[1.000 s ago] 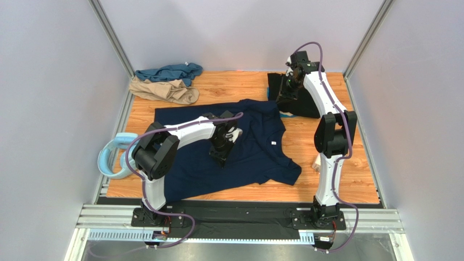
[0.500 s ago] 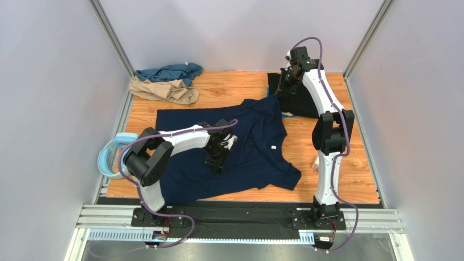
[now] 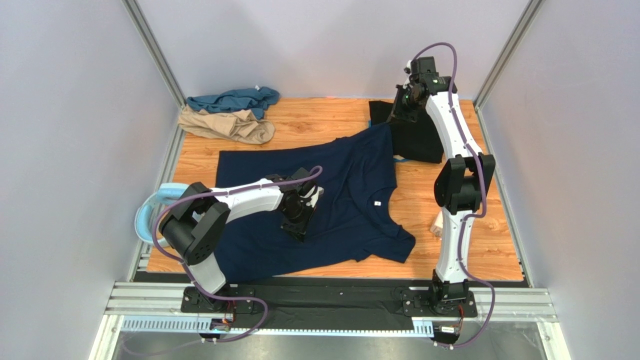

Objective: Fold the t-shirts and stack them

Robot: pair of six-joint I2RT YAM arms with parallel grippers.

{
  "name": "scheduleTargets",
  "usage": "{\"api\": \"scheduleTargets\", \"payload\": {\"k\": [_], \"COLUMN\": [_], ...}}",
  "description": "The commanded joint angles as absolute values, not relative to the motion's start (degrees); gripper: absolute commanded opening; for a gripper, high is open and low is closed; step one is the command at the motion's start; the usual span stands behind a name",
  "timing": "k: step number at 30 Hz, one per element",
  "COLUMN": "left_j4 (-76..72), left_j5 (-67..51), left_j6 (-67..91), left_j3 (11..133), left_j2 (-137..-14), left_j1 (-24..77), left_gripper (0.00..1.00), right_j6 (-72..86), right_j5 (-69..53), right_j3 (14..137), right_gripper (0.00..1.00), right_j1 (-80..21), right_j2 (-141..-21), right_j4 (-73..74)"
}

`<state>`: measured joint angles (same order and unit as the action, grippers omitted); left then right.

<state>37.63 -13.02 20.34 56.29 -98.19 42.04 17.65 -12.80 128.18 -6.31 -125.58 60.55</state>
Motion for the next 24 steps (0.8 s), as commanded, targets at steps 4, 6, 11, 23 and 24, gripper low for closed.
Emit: {"api": "scheduleTargets", "payload": {"k": [4,6,11,23,24], "left_j4": [42.8,43.0,43.4,44.6,44.7], "left_j5": [-5.4,-5.1,-4.7,3.1,3.6], "left_j6": [20.0,19.8,19.2,22.4,22.1], "left_j3": [51.4,51.4,52.7,68.2,69.2], "left_j2": [-101.3,-101.2,-100.6,-94.2,-94.6], "left_j1": [43.0,43.0,43.0,41.1,40.8], "left_gripper": [0.0,0.0,0.11,0.23,0.24], "right_j6": [18.1,18.5,20.3,13.7,13.7], "right_j5": [-12.4,-12.8,-18.6,-19.6,-19.3], "right_j3": [137.3,139.1,142.0,101.4,100.6], "right_gripper": [0.0,0.0,0.16,0.14,0.14], "right_j1": [-4.2,-4.0,-3.3,-9.0,-10.1], "right_j2": [-123.3,-124.2,-125.3,-108.3,-107.9], "right_j4": [58.5,57.7,56.9,54.5,54.1]}}
